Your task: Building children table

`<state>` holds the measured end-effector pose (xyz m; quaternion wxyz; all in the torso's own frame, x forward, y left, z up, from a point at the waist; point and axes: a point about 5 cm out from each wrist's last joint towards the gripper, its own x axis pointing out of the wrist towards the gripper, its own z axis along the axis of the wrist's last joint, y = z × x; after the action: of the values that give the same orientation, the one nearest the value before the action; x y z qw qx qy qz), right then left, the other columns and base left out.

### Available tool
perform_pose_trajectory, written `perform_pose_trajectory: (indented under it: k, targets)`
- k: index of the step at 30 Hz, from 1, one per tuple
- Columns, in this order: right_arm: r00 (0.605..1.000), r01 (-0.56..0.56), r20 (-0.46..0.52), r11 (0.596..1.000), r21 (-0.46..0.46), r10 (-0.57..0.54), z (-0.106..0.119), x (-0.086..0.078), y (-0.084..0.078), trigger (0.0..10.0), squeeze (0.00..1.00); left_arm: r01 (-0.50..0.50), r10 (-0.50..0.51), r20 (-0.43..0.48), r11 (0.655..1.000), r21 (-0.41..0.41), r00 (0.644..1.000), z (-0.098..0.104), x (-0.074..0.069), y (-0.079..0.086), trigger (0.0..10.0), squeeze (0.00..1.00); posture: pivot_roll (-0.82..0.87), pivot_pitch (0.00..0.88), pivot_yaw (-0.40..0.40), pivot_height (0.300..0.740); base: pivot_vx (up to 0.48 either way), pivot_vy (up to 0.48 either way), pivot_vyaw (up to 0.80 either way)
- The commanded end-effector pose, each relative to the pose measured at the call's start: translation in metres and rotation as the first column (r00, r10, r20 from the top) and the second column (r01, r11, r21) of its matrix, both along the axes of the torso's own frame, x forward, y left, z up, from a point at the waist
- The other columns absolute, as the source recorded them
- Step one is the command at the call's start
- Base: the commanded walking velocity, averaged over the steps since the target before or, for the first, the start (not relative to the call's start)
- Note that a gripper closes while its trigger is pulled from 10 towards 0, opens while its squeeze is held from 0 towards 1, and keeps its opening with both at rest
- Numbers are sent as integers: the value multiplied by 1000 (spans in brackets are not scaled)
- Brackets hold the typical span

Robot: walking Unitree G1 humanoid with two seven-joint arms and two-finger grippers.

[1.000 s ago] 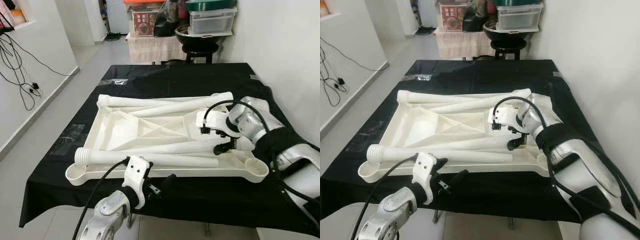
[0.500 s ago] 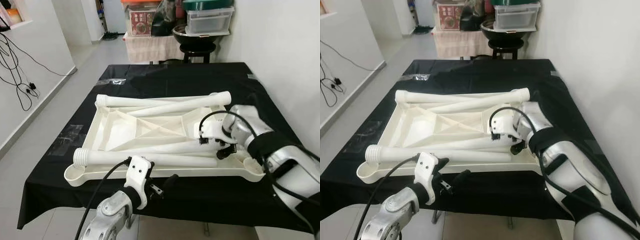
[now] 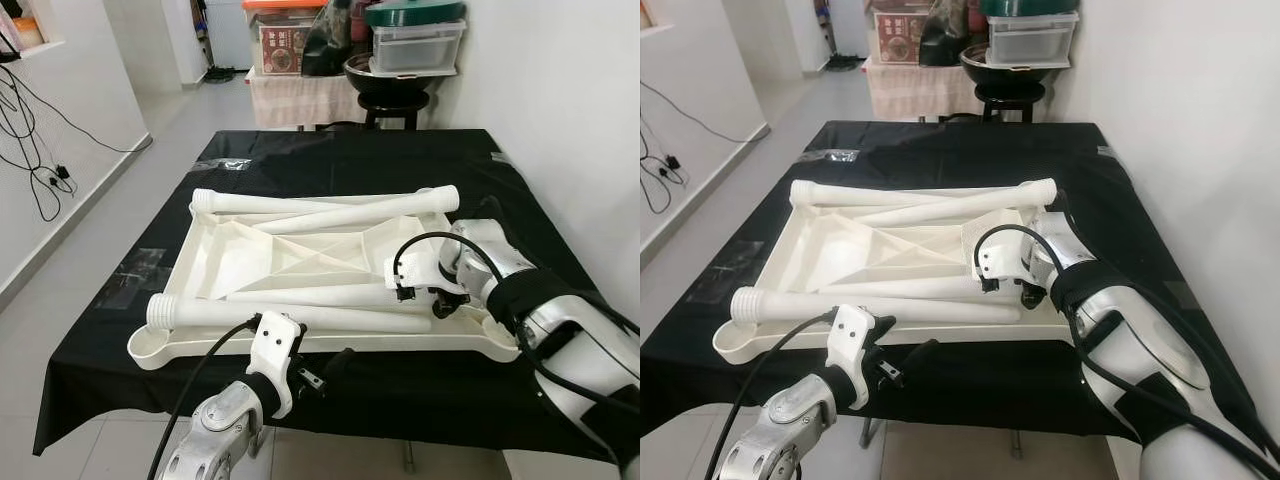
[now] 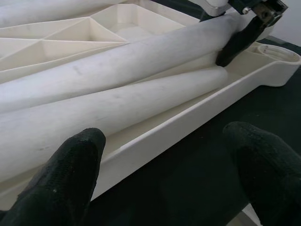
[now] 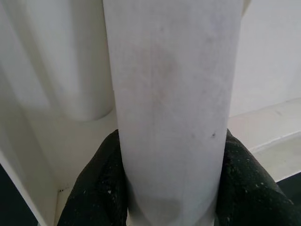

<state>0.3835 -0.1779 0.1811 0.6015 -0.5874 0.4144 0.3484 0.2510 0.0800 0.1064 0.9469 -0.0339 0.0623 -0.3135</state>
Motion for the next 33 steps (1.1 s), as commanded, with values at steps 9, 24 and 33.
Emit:
perform_pose_trajectory:
  k: [9,24,33]
  targets:
    - [986,59,85,780,623,-143,46,9,18,0,0,-20,19,21,998,52,1000,-1,5,9,10000,0,-46,0,24,740,0,0,0]
    - [944,-83,-8,-262,962,-330,66,-9,35,0,0,-206,220,152,973,-104,963,38,28,27,10000,0,-50,0,56,740,0,0,0]
    - [918,-141,-40,-418,897,-395,33,-26,60,10000,0,-299,314,169,948,-109,934,45,43,50,10000,0,-63,0,78,740,0,0,0]
